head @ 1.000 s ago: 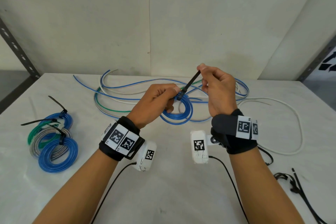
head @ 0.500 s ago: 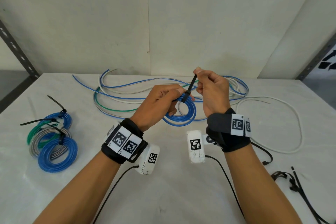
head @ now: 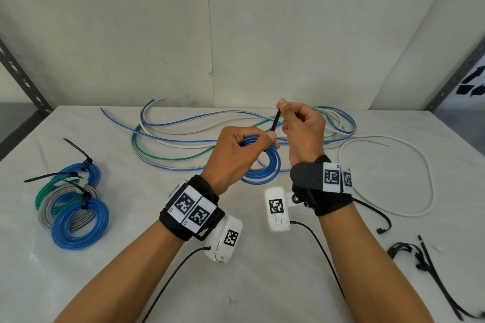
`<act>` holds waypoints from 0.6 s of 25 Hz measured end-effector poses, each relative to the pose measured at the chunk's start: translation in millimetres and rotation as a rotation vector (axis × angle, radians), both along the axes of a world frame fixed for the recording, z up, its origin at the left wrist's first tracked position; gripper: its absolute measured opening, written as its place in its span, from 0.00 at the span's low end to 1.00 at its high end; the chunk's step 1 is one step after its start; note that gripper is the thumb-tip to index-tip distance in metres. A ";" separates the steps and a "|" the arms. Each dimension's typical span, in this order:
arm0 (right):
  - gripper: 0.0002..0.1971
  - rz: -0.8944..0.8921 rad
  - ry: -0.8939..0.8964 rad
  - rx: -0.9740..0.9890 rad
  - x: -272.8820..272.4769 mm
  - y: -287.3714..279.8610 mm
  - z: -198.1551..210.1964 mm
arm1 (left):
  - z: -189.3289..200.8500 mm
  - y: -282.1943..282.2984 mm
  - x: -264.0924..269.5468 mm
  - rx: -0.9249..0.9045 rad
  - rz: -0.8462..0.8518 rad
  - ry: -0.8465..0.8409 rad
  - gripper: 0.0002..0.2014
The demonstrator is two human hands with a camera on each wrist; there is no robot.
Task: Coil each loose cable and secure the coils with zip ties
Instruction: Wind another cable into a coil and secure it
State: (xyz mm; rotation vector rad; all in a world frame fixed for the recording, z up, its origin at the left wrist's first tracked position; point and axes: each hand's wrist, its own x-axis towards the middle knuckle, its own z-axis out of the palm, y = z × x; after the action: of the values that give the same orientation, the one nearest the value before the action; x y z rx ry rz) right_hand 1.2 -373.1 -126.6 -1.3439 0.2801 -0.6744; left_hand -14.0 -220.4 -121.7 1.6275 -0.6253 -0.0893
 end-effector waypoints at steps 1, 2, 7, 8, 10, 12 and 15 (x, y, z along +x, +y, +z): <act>0.04 -0.007 -0.002 -0.006 0.3 -0.6 -0.7 | -0.5 -1.1 -0.4 -0.001 0.000 -0.009 0.13; 0.04 -0.010 -0.001 -0.007 0.6 -0.9 -1.4 | -1.2 -1.2 -0.1 -0.001 0.000 -0.002 0.13; 0.07 0.114 0.093 -0.050 -5.8 0.3 8.7 | 6.1 8.5 14.2 -0.151 0.049 0.237 0.16; 0.10 0.203 0.135 -0.066 -10.1 3.4 14.1 | 9.6 12.6 19.2 -0.214 0.090 0.287 0.16; 0.13 0.415 0.191 -0.146 -19.9 11.9 24.6 | 17.0 20.5 27.2 -0.341 0.161 0.369 0.15; 0.12 0.574 0.182 -0.278 -27.2 22.3 30.8 | 20.3 26.9 31.8 -0.438 0.194 0.394 0.16; 0.10 0.554 0.099 -0.355 -29.4 31.6 30.5 | 22.3 32.2 32.8 -0.507 0.162 0.404 0.18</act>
State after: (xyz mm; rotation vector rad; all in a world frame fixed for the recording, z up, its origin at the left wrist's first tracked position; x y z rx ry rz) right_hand -28.1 -341.5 -96.1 -1.7022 -0.1454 -0.1927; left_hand 18.8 -188.1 -99.4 1.1172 -0.1793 -0.1254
